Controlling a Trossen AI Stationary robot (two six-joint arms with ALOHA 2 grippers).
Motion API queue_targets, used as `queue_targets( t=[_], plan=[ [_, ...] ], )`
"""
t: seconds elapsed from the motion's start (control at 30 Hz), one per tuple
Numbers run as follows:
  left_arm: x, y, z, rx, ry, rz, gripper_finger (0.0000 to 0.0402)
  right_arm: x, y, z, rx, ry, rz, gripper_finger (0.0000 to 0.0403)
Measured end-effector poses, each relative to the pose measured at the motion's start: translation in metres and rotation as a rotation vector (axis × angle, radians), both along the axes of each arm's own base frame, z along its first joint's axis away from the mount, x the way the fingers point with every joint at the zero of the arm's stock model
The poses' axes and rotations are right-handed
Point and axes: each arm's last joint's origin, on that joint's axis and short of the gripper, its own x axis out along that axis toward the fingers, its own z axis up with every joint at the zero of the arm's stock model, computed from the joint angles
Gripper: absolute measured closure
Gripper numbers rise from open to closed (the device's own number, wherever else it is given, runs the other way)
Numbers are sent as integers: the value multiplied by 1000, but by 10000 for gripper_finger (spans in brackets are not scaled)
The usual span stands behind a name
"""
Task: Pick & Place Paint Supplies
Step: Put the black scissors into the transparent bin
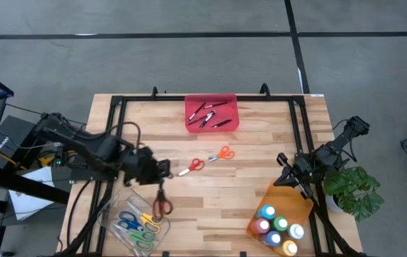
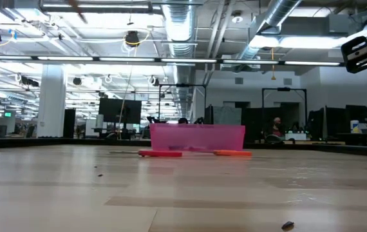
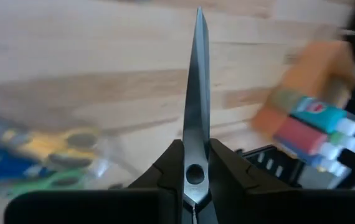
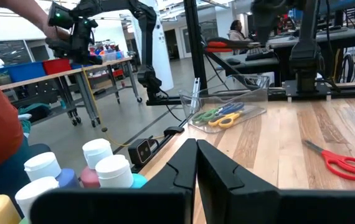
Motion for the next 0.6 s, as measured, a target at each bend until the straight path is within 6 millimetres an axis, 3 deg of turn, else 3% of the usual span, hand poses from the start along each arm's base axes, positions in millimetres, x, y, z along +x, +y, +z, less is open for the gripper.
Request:
queue_targets(
  t=[0.3, 0.6],
  plan=[
    [-45, -47, -1, -167, 187, 22, 357, 0, 0, 0, 0, 0, 0, 394],
    [-37, -72, -25, -104, 307, -10, 357, 0, 0, 0, 0, 0, -1, 394]
  ],
)
